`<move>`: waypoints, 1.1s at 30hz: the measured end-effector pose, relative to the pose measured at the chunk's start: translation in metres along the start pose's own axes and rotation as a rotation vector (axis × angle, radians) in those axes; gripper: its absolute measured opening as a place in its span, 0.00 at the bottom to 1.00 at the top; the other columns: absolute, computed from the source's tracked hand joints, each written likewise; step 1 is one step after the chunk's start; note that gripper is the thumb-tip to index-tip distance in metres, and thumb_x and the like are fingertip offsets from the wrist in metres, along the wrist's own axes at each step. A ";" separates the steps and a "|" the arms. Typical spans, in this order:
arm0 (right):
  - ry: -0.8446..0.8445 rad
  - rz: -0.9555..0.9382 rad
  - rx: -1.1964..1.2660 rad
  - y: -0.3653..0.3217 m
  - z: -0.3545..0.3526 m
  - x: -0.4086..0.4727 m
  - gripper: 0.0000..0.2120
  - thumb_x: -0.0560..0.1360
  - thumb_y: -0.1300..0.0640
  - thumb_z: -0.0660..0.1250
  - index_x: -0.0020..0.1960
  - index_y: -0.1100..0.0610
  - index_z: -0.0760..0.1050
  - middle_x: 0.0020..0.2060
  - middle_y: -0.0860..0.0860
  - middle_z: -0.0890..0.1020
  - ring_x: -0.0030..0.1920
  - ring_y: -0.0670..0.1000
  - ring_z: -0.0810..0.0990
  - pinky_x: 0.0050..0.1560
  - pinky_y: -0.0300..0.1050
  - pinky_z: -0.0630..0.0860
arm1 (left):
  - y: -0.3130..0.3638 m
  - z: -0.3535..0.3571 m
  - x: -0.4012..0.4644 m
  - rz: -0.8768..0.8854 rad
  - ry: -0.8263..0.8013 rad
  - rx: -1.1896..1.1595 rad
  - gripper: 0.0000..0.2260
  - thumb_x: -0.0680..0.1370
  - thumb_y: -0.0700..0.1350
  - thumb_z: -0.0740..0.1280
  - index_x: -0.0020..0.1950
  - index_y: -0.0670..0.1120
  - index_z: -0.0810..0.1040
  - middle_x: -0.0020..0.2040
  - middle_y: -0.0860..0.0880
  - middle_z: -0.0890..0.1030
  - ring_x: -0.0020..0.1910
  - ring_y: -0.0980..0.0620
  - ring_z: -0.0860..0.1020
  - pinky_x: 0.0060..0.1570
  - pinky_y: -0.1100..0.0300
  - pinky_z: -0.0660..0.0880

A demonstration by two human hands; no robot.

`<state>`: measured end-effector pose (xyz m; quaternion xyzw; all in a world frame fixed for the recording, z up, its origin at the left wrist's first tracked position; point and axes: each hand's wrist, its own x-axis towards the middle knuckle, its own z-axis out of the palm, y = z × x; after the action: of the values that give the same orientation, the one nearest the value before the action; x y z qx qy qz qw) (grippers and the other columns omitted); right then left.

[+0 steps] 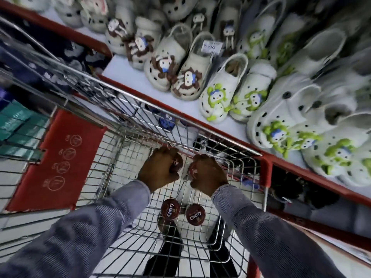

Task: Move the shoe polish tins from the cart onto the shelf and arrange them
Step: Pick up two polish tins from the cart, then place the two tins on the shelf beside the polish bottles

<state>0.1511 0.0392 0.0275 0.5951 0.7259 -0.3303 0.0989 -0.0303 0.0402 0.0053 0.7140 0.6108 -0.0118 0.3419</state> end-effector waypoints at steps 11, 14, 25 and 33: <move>0.405 -0.219 0.123 -0.077 -0.292 -0.167 0.25 0.55 0.49 0.79 0.51 0.52 0.81 0.44 0.50 0.83 0.47 0.49 0.82 0.48 0.45 0.78 | 0.147 -0.240 -0.139 0.110 0.511 -0.058 0.36 0.60 0.61 0.76 0.67 0.57 0.73 0.59 0.51 0.81 0.59 0.48 0.80 0.58 0.51 0.80; 0.389 -0.211 0.189 -0.081 -0.332 -0.182 0.29 0.52 0.46 0.77 0.52 0.51 0.80 0.43 0.48 0.86 0.44 0.48 0.84 0.48 0.49 0.81 | 0.178 -0.272 -0.143 0.184 0.454 -0.138 0.36 0.59 0.62 0.75 0.67 0.60 0.72 0.59 0.55 0.80 0.57 0.52 0.79 0.56 0.53 0.80; 0.644 0.030 0.118 0.015 -0.495 -0.251 0.43 0.58 0.50 0.81 0.70 0.53 0.69 0.64 0.50 0.78 0.60 0.50 0.78 0.57 0.39 0.74 | 0.370 -0.367 -0.081 0.515 0.481 -0.038 0.37 0.58 0.64 0.70 0.66 0.55 0.72 0.58 0.54 0.83 0.56 0.56 0.82 0.57 0.57 0.79; 0.606 0.175 0.107 0.088 -0.542 -0.197 0.37 0.63 0.53 0.78 0.68 0.58 0.69 0.66 0.57 0.74 0.63 0.56 0.76 0.58 0.43 0.75 | 0.470 -0.376 0.027 0.411 0.350 0.142 0.32 0.70 0.48 0.77 0.67 0.41 0.65 0.54 0.42 0.82 0.55 0.42 0.80 0.43 0.58 0.72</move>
<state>0.4212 0.2124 0.5147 0.7311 0.6498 -0.1661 -0.1253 0.2397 0.2427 0.5042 0.8364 0.5005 0.1388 0.1753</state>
